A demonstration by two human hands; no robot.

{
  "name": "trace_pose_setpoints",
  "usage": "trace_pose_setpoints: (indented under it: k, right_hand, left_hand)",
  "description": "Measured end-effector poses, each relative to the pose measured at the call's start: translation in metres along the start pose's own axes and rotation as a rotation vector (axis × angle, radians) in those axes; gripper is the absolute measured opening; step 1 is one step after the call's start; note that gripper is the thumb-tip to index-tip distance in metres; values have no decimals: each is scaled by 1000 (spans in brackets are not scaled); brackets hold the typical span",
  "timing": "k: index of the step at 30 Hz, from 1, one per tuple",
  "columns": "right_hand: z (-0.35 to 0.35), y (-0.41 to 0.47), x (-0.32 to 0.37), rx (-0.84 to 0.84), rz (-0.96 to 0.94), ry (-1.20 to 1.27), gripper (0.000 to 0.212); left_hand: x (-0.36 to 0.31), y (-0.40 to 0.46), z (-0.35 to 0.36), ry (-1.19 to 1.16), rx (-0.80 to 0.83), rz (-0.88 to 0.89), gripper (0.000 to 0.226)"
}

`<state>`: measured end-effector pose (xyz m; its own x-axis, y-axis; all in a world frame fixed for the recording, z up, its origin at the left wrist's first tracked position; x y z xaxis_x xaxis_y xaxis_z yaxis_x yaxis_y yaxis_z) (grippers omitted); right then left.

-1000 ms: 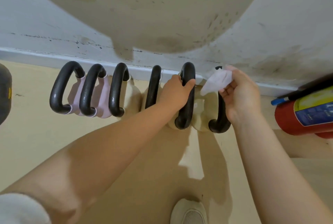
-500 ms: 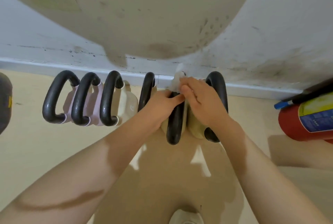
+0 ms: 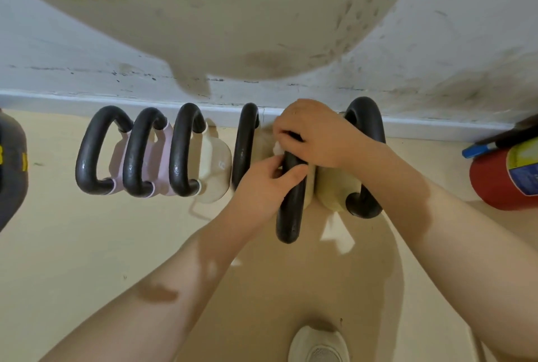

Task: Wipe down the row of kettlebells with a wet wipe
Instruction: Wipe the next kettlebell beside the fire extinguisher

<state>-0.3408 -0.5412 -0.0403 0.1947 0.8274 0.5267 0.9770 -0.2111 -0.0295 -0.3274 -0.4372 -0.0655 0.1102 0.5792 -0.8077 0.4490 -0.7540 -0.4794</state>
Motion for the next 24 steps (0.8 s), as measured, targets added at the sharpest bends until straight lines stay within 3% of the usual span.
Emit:
trace_pose_setpoints:
  k: [3,7,11,14,16,18,20,24]
  right_hand:
    - [0,0,-3,-2,46,38,37]
    - [4,1,-4,186,60,107,33]
    - [-4,14,-23,211,342,337,37]
    - [11,27,-8,481,360,-7,36]
    - [19,24,16,519,201,-297,40]
    - [22,18,31,389,-35,-395,44]
    - [16,13,32,254,-170,-315,42]
    - [4,14,-5,-148,18,126,31]
  left_hand:
    - [3,-3,2,1,-31,21,33]
    - [6,-7,2,4,-20,30,31]
    - [11,-9,0,1,-9,12,29]
    - [13,-7,-3,-2,0,-22,28]
    - [15,-4,-6,-28,-21,-41,27]
    - [17,-3,-10,-55,-45,-47,29]
    - [17,-2,-11,-55,-44,-23,36]
    - [14,-3,-10,-16,-7,33,42]
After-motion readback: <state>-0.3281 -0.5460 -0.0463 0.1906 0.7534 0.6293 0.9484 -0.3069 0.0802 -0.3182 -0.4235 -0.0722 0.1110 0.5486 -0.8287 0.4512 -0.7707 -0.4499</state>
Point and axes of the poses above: each hand's wrist, its own y-axis towards the middle knuckle, its own z-axis out of the palm, x = y × z, the point moved 6 cm from there along y, towards the middle knuckle, and after that the axes turned 8 degrees about y, right-handed, at the moved point
